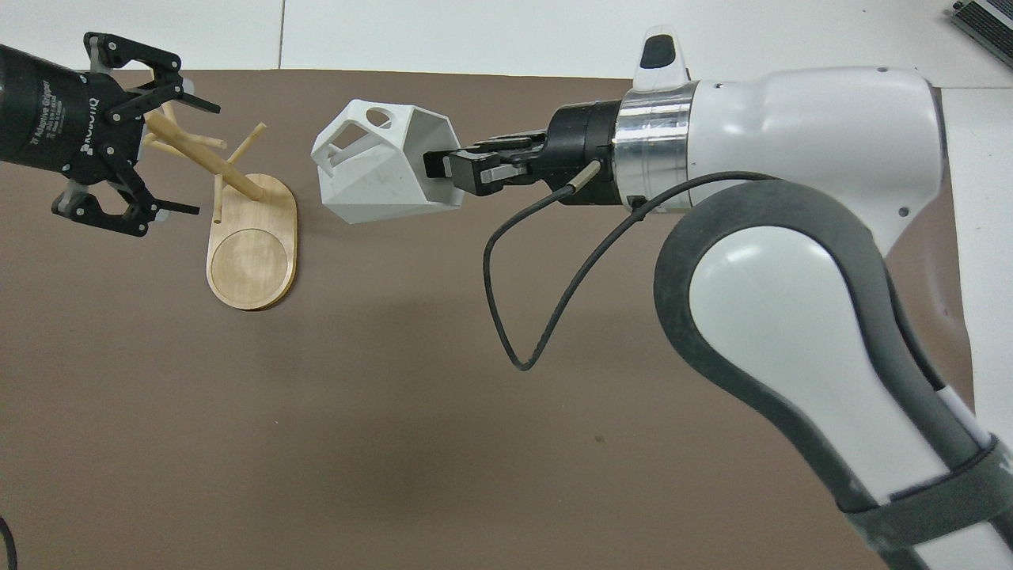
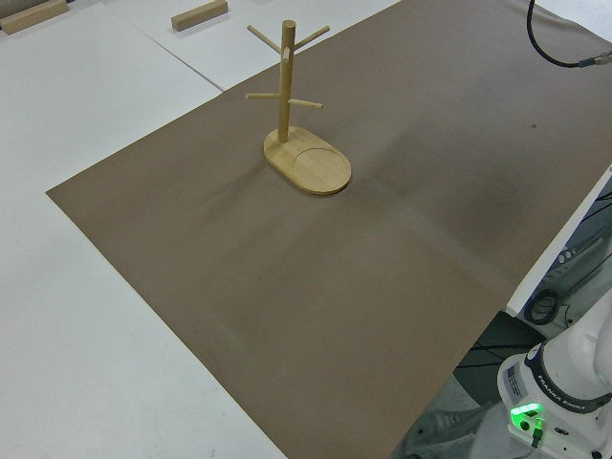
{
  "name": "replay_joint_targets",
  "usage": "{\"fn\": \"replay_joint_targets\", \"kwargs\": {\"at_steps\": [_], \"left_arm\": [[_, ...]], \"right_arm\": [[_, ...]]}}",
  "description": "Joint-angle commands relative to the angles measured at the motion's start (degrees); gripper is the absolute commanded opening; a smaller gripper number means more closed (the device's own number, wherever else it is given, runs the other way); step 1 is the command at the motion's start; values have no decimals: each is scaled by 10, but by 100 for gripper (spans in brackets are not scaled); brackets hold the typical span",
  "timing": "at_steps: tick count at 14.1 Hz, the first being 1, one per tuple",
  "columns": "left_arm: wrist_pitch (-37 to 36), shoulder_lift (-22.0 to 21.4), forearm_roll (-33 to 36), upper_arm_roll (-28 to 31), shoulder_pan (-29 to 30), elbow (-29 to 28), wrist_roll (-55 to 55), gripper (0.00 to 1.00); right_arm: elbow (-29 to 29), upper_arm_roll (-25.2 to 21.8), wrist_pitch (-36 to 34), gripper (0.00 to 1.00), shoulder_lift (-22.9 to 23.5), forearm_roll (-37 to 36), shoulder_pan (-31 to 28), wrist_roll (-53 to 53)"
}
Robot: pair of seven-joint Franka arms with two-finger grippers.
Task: Hang cup on rack
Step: 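Carry the cup with the right gripper while the left gripper approaches it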
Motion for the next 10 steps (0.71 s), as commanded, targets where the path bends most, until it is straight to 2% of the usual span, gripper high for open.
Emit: {"fn": "replay_joint_targets", "kwargs": {"at_steps": [1, 4, 7, 10], "left_arm": [[-6, 10, -33, -13, 5, 21, -134, 100], [-16, 4, -68, -13, 8, 16, -243, 100], [-40, -5, -74, -14, 2, 9, -280, 100], [-34, -38, -92, -21, -15, -46, -279, 100]], "right_arm": [[8, 7, 8, 0, 7, 15, -1, -12], [8, 7, 8, 0, 7, 13, 2, -11], [8, 6, 8, 0, 5, 10, 13, -9], [6, 6, 8, 0, 5, 7, 13, -8]]}}
